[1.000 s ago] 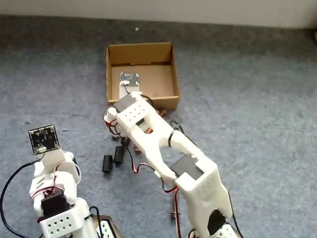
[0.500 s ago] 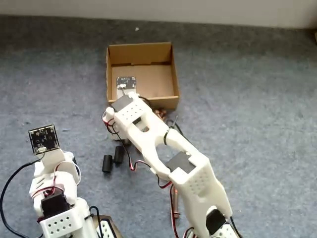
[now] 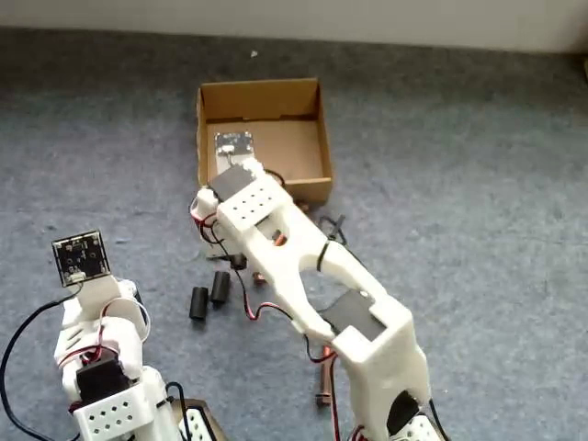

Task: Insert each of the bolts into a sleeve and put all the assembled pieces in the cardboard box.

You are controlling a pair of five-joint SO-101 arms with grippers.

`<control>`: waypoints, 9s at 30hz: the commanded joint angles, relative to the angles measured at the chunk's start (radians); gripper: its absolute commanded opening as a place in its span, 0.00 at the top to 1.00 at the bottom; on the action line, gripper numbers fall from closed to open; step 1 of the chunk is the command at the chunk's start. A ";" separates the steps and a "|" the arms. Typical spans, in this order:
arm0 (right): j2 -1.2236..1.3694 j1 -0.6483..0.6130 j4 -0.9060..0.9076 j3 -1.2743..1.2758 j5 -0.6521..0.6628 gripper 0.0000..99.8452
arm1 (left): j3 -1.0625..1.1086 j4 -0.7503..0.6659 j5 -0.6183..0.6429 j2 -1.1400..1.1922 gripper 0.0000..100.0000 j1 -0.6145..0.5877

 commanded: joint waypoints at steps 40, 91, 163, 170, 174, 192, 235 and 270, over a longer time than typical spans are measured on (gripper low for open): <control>-0.998 0.757 -0.851 1.317 0.031 1.00 | -0.392 0.152 -0.288 0.005 0.99 0.386; -0.958 0.888 -0.898 1.319 -0.132 1.00 | -1.666 0.044 0.528 2.203 0.77 0.951; -0.958 0.888 -0.898 1.334 -0.130 1.00 | -1.532 0.051 0.158 2.043 0.84 0.928; -0.960 0.888 -0.898 1.334 -0.130 1.00 | -1.532 0.051 0.152 2.043 0.91 0.928; -0.960 0.886 -0.898 1.334 -0.130 1.00 | -1.532 0.051 0.152 2.043 0.95 0.928; -0.970 0.886 -0.895 1.334 -0.040 1.00 | -1.423 0.107 0.157 1.778 1.00 0.908; -2.218 -0.007 -0.960 2.074 0.669 1.00 | -0.372 -0.341 0.322 -0.024 1.00 0.700; -2.219 0.047 -0.993 2.074 0.667 1.00 | -0.483 -0.198 0.215 -0.018 1.00 0.975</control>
